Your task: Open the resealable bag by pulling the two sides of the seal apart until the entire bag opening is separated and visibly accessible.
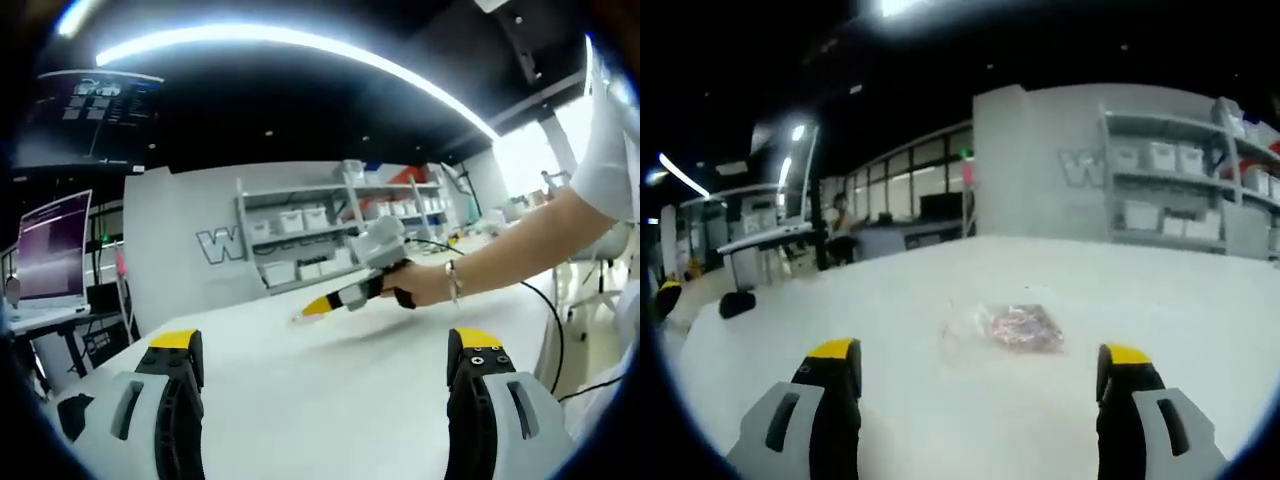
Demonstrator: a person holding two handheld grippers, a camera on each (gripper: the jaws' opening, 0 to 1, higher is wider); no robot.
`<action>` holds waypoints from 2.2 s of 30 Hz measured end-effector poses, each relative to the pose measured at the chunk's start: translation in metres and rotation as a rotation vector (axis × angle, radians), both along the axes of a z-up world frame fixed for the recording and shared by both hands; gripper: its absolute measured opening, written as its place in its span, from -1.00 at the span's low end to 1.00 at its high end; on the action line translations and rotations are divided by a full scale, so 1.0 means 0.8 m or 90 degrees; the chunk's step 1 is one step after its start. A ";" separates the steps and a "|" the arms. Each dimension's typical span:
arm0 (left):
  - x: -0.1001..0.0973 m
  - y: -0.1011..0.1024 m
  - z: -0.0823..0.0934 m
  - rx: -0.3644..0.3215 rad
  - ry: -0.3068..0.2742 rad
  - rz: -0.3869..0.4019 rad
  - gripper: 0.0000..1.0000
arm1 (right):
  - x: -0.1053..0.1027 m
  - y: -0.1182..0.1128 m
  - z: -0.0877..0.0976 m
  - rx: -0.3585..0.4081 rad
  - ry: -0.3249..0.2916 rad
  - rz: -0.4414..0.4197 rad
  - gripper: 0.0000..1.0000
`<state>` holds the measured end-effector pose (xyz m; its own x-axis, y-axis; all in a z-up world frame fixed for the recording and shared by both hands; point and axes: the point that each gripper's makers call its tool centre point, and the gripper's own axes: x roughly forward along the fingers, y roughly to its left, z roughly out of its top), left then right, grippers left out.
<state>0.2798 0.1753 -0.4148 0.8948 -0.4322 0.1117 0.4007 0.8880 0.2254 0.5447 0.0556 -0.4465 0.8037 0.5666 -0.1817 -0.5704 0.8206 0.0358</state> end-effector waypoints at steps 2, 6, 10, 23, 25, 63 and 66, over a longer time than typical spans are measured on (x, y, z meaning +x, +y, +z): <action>-0.001 -0.003 0.001 0.002 -0.001 -0.003 0.99 | -0.005 0.001 0.000 0.000 -0.001 0.001 1.00; -0.002 -0.004 0.004 0.004 -0.004 -0.004 0.99 | -0.009 0.003 0.003 0.005 -0.004 0.004 1.00; -0.002 -0.001 0.005 0.004 -0.005 -0.001 0.99 | -0.010 0.003 0.007 0.011 -0.007 0.005 1.00; -0.006 -0.003 0.003 0.002 -0.005 0.000 0.99 | -0.031 -0.001 0.010 0.028 -0.015 0.008 1.00; -0.007 -0.003 0.003 0.001 -0.006 0.000 0.99 | -0.034 -0.006 0.011 0.031 -0.016 0.005 1.00; -0.009 -0.012 -0.005 -0.005 0.000 -0.009 0.99 | -0.135 -0.068 0.018 0.046 -0.051 -0.011 1.00; -0.011 -0.013 -0.005 -0.004 -0.001 -0.010 0.99 | -0.138 -0.075 0.019 0.046 -0.054 -0.011 1.00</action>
